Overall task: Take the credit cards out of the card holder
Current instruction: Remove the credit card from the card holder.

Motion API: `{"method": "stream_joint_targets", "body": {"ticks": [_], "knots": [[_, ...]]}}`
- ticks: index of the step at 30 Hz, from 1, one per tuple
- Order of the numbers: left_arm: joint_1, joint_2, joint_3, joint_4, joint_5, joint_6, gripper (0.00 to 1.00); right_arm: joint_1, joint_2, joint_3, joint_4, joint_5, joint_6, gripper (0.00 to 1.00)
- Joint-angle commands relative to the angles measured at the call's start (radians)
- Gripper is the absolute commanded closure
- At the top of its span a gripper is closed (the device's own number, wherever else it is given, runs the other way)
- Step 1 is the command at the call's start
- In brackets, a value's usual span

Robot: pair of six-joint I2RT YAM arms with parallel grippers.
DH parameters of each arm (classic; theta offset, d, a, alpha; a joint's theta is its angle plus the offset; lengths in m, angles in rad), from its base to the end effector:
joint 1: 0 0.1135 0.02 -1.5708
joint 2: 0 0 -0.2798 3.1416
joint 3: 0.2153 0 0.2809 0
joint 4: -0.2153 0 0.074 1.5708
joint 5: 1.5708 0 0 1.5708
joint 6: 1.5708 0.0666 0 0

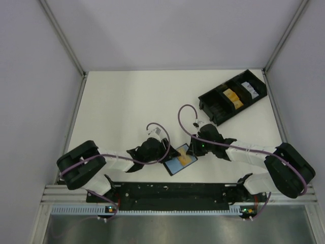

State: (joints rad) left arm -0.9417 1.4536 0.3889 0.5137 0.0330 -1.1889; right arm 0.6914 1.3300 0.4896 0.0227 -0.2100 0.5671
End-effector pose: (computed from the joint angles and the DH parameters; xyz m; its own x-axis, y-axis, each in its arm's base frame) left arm 0.1704 -0.2378 0.1069 -0.8801 -0.3669 -0.3015 0.0215 0.6035 -0.7971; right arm 0.2039 0.1868 0.1193 -0.8680 -0.0365 -0.4951 -0.3167 0.8087 0.4957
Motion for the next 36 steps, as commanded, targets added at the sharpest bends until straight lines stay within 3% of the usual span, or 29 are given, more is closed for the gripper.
{"method": "stream_joint_targets", "body": {"ticks": [1,7,13,19,28,36], "knots": [[-0.002,0.076,-0.013,0.151,0.001,-0.049,0.5,-0.003,0.011,-0.029,0.031,-0.045,0.026,0.82],[0.067,0.094,-0.067,0.172,0.008,-0.052,0.51,-0.003,0.005,-0.046,0.069,-0.095,0.043,0.83],[0.141,0.05,-0.004,0.034,0.064,0.089,0.51,0.005,-0.008,-0.052,0.118,-0.114,0.063,0.83],[0.136,0.014,0.028,0.002,0.139,0.118,0.53,0.008,-0.041,-0.043,0.125,-0.088,0.06,0.84],[0.096,-0.133,-0.012,-0.041,0.134,0.1,0.53,0.007,-0.072,0.0,0.098,-0.048,0.008,0.89],[0.093,-0.084,-0.008,-0.021,0.15,0.078,0.53,0.0,0.006,-0.034,0.18,-0.057,0.017,0.92]]}}
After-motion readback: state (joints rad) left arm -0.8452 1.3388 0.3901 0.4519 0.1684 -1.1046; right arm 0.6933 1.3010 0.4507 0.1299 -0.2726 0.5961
